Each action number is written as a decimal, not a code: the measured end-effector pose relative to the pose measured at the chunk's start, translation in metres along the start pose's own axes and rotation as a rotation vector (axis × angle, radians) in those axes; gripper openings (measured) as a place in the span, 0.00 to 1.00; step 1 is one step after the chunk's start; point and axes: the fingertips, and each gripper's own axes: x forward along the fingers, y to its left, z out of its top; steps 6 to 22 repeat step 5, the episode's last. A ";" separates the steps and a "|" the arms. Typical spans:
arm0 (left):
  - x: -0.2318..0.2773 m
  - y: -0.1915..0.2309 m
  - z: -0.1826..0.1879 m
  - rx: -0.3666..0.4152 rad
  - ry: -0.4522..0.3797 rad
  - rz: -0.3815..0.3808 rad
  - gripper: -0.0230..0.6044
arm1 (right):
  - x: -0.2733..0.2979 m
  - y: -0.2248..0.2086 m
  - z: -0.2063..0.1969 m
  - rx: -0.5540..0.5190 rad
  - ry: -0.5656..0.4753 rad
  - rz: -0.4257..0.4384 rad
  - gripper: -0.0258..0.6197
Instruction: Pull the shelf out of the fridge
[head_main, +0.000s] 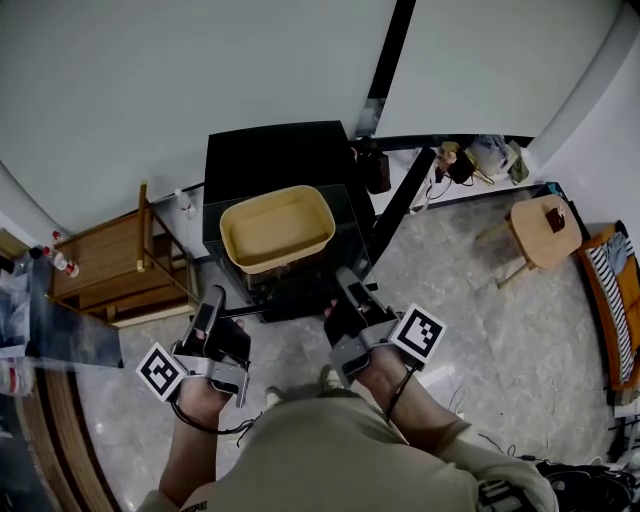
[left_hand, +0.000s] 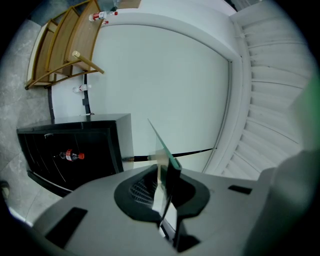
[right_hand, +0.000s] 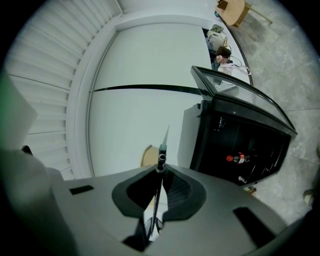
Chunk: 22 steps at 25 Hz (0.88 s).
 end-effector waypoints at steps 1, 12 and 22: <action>0.000 0.001 0.000 0.000 0.000 0.001 0.07 | 0.000 -0.001 0.000 0.000 0.000 -0.001 0.06; 0.002 0.002 0.000 -0.002 -0.001 0.003 0.07 | 0.002 -0.002 0.002 -0.001 0.002 -0.002 0.06; 0.002 0.002 0.000 -0.002 -0.001 0.003 0.07 | 0.002 -0.002 0.002 -0.001 0.002 -0.002 0.06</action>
